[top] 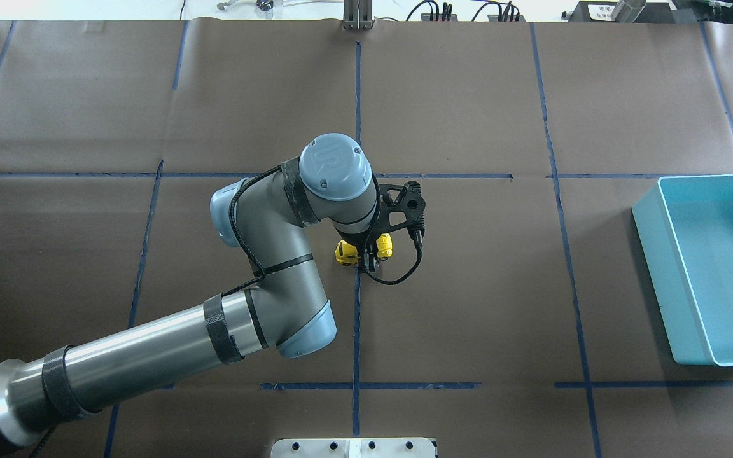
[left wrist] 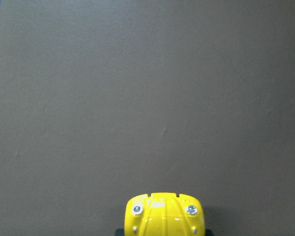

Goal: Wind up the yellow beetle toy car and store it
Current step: 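Press the car down and drag it backward along the table with the left gripper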

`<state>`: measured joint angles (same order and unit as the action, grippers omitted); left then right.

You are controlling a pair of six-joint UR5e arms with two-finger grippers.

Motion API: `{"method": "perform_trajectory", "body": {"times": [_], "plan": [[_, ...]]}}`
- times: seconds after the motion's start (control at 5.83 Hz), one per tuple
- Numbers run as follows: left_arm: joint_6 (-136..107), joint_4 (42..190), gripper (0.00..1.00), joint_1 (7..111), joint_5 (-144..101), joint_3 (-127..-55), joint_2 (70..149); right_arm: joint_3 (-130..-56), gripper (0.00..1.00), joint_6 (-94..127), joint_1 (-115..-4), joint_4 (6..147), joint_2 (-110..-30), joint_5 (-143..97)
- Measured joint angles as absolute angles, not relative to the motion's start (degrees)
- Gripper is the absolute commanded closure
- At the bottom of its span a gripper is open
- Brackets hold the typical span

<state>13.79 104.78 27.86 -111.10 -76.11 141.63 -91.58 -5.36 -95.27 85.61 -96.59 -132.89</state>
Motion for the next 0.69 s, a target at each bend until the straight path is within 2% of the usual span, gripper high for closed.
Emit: {"method": "perform_trajectory", "body": {"times": [0.69], "plan": [[13.9, 106.4, 1.00, 27.9, -110.8, -75.7, 141.3, -91.6, 0.00, -5.4, -95.3, 85.6, -96.6, -133.0]]}}
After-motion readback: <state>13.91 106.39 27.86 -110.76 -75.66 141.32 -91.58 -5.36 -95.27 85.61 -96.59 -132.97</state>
